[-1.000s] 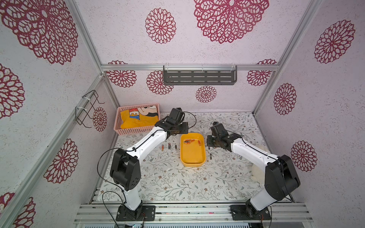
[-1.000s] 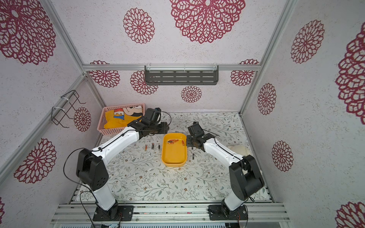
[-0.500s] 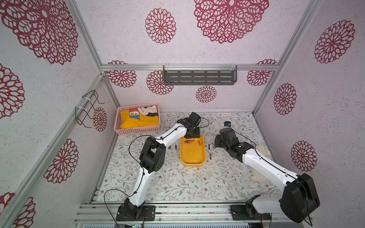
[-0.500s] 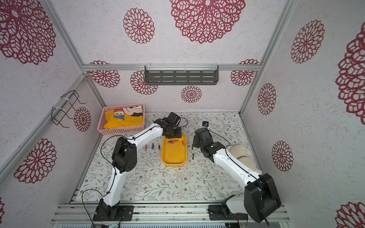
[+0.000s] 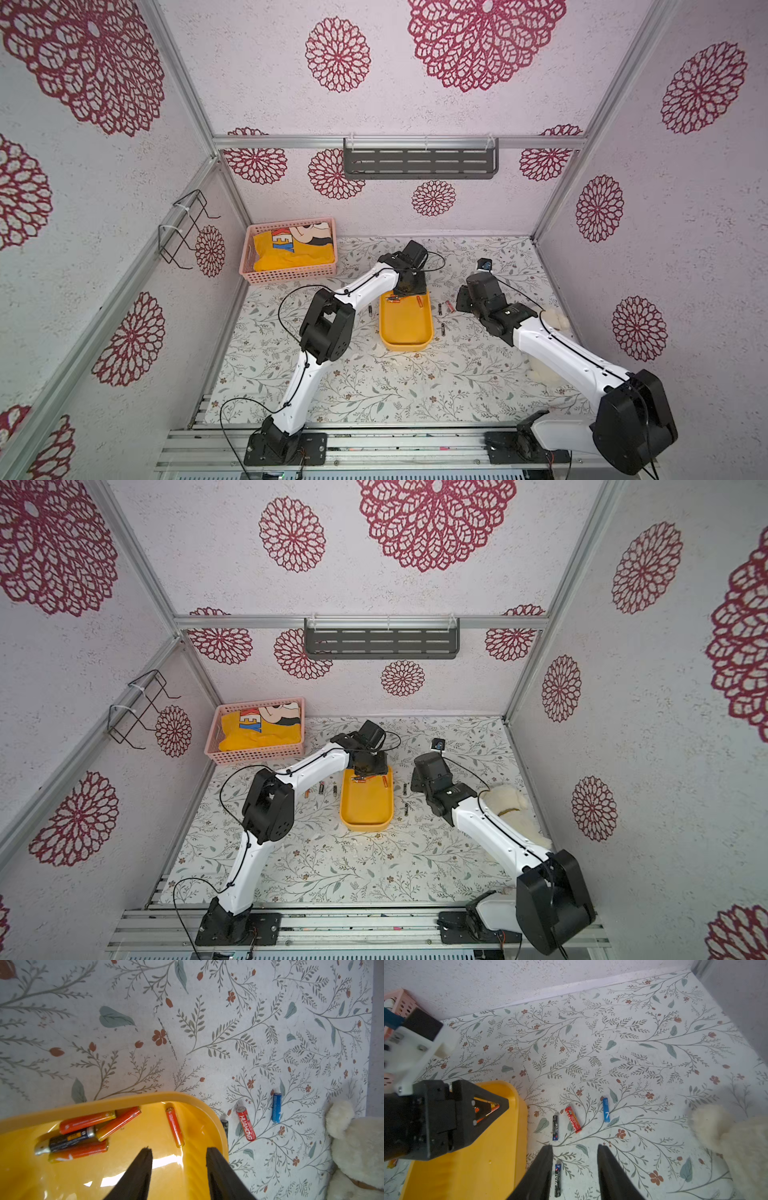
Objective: Take the batteries out of the storage box
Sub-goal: Pick up the battery from the storage box.
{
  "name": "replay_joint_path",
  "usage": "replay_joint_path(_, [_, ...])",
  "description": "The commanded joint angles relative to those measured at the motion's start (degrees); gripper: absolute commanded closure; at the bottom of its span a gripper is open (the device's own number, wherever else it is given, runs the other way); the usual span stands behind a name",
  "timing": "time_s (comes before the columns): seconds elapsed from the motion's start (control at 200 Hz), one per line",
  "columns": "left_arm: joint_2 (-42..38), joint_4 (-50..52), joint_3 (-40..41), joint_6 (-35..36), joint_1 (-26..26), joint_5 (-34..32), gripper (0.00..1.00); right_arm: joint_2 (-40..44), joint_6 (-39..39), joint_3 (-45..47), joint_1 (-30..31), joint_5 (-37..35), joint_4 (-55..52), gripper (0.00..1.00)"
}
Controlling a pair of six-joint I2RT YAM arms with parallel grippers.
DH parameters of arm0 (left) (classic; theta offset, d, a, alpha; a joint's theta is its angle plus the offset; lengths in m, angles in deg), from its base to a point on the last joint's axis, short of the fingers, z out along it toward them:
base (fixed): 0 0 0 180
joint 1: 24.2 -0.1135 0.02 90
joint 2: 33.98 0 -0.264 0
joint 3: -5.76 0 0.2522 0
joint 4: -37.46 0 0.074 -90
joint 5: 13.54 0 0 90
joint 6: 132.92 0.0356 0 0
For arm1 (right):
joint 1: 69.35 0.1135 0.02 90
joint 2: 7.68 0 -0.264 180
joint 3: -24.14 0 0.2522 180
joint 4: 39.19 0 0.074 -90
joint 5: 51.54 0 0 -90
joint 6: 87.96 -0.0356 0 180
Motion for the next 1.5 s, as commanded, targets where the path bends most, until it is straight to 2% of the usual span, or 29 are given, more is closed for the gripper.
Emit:
replay_joint_path(0.0, [0.62,-0.55,0.2,-0.64,0.72,-0.56,0.55,1.68,0.96,0.04,-0.35,-1.77,1.27,0.59])
replay_joint_path(0.2, [1.87,-0.99,0.06,-0.23,0.79,-1.13,0.56,2.16,0.98,0.81,-0.55,-1.97,1.6,0.58])
replay_joint_path(0.796, [10.36,3.37,-7.87,2.45,0.8,-4.04,0.56,2.18,0.52,2.21,-0.65,-0.81,2.6,0.57])
replay_joint_path(0.871, [11.21,4.52,-8.96,3.15,0.8,-4.79,0.6,2.51,0.6,2.46,-0.7,-0.78,2.84,0.57])
replay_joint_path(1.056, [11.16,6.01,-8.91,4.28,1.06,-6.73,0.67,2.89,0.52,2.72,-0.69,-1.15,2.85,0.57])
replay_joint_path(1.286, [9.85,7.4,-8.98,5.68,2.12,-8.48,0.67,2.35,0.44,2.68,-0.75,-0.57,3.67,0.56])
replay_joint_path(1.496, [8.26,6.69,-8.29,5.26,2.24,-5.5,0.63,1.55,0.39,2.5,-0.8,0.05,3.82,0.56])
